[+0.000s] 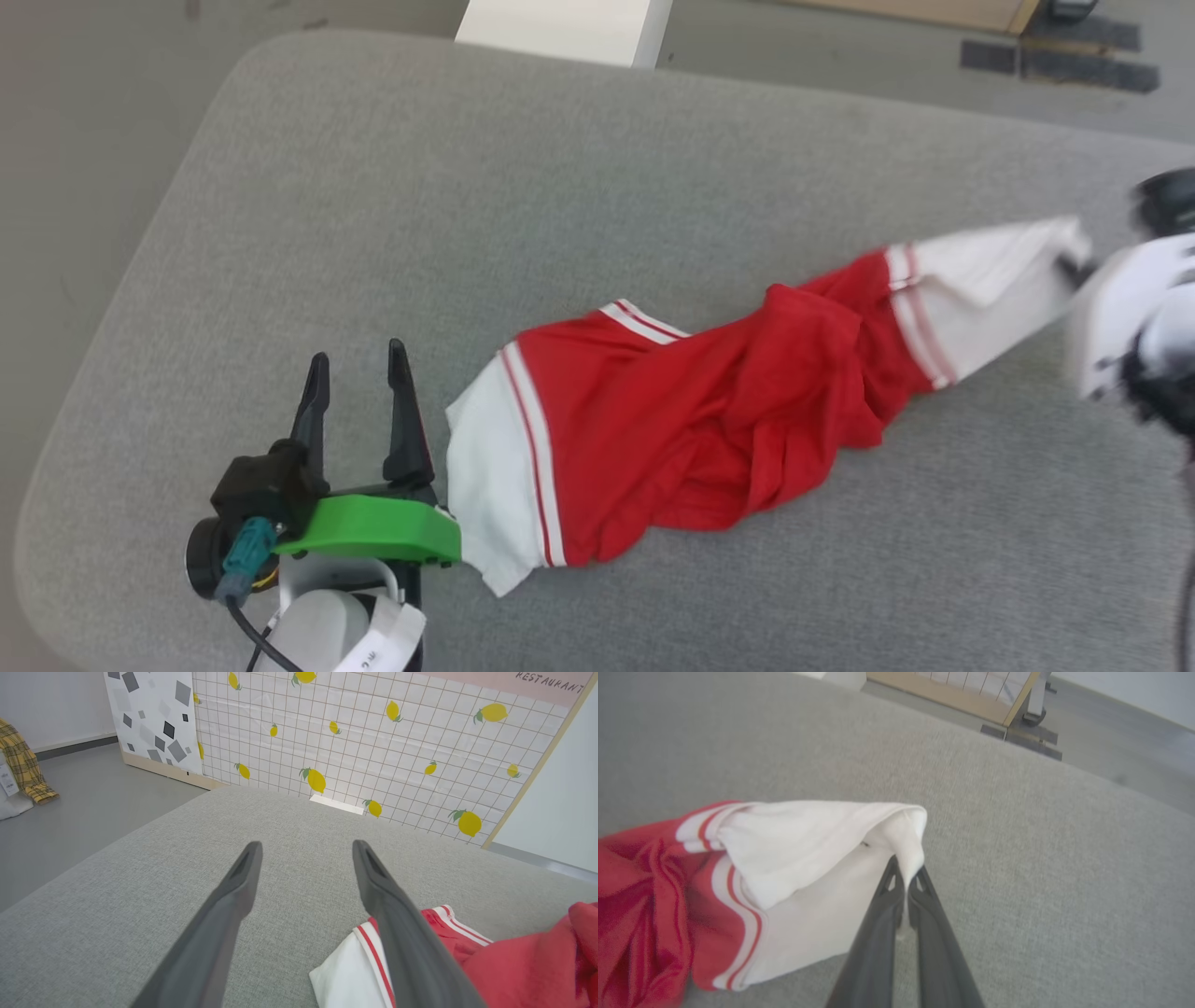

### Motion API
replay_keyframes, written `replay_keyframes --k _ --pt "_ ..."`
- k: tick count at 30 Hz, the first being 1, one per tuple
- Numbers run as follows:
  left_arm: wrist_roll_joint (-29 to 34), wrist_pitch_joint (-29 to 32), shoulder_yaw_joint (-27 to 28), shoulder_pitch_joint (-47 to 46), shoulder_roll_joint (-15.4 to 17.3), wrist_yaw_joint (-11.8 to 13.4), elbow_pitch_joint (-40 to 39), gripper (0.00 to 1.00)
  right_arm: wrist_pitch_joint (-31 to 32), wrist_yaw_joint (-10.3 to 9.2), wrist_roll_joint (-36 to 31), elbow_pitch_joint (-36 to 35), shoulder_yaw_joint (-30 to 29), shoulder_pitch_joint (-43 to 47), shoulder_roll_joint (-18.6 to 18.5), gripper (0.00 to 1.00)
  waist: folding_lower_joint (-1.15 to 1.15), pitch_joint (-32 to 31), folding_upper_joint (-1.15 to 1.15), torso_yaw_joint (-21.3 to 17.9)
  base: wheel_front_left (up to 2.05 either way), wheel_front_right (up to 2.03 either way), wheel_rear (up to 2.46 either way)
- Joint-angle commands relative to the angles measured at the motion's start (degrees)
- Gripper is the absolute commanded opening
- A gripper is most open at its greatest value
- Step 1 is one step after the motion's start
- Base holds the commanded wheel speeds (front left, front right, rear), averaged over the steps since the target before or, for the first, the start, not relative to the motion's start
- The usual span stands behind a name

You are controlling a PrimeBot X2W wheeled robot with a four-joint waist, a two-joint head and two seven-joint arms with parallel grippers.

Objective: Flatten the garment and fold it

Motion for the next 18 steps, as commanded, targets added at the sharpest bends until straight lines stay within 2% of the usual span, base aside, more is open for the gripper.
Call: replay_keyframes --k 1,6,9,13,17,18 --pt "-0.3 -0.26 0.71 -0.13 -0.19 -0.46 0.57 1.0 -1.94 -0.1 0.89 -1.74 -1.95 0.31 -1.32 0.0 -0.01 -2.62 0.0 -1.76 0.0 0.0 0.0" --pt "-0.15 -0.26 1.75 1.56 -0.2 -0.99 1.47 1.0 -3.86 -0.1 1.87 -7.15 -11.22 7.99 -2.49 0.0 -0.01 -5.6 0.0 -3.64 0.0 0.0 0.0" --pt "-0.39 -0.26 2.17 2.63 -0.2 -1.27 2.04 1.0 -1.4 -0.1 1.33 -9.45 -15.17 16.63 -0.31 0.0 -0.01 -6.88 0.0 -4.63 0.0 0.0 0.0" --pt "-1.01 -0.26 2.82 3.27 -0.2 -1.59 2.81 1.0 1.89 -0.1 1.02 -10.51 -15.35 26.55 4.11 0.0 -0.01 -7.3 0.0 -5.75 0.0 0.0 0.0" --pt "-1.57 -0.26 3.06 3.36 -0.2 -1.87 3.83 1.0 2.02 -0.1 0.14 -10.25 -14.92 30.83 7.97 0.0 -0.01 -7.45 0.0 -6.61 0.0 0.0 0.0" --pt "-1.66 -0.26 3.11 3.32 -0.2 -1.99 4.15 1.0 1.54 -0.1 -0.13 -10.15 -14.96 31.08 8.48 0.11 -0.01 -7.54 0.0 -6.74 0.0 0.0 0.0"
